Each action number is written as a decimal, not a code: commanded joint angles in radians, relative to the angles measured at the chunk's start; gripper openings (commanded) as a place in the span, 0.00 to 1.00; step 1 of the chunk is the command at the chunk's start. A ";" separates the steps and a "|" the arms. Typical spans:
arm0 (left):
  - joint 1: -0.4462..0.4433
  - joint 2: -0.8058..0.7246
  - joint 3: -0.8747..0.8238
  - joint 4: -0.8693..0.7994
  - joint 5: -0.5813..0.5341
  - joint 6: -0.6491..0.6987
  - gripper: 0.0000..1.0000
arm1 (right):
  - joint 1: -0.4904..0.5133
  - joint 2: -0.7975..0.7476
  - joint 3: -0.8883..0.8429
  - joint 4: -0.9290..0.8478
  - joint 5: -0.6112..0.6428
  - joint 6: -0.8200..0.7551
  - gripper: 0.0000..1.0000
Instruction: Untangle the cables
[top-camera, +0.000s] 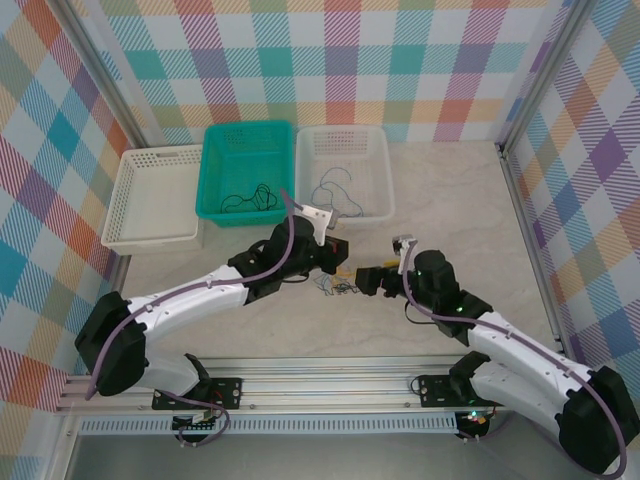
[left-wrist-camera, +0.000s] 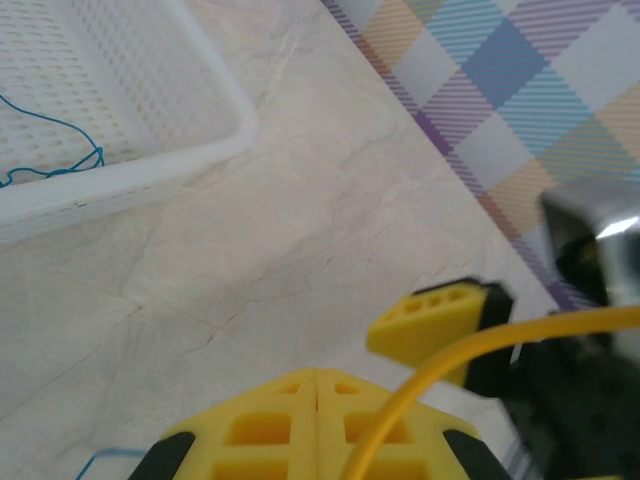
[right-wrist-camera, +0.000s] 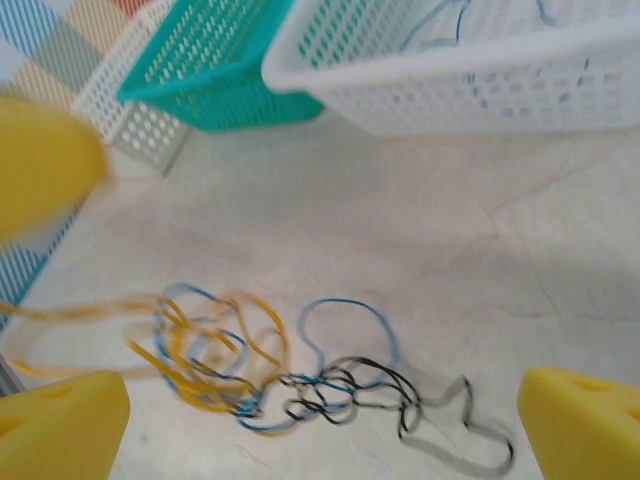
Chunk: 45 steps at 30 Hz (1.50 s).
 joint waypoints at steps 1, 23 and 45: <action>0.009 -0.029 0.030 -0.084 -0.021 -0.105 0.00 | 0.011 0.010 -0.028 0.167 -0.077 -0.080 1.00; 0.009 0.027 0.110 -0.200 -0.044 -0.330 0.00 | 0.161 0.322 0.055 0.459 0.077 -0.222 0.96; 0.019 -0.014 0.146 -0.242 -0.050 -0.323 0.00 | 0.206 0.509 0.165 0.209 0.371 -0.053 0.39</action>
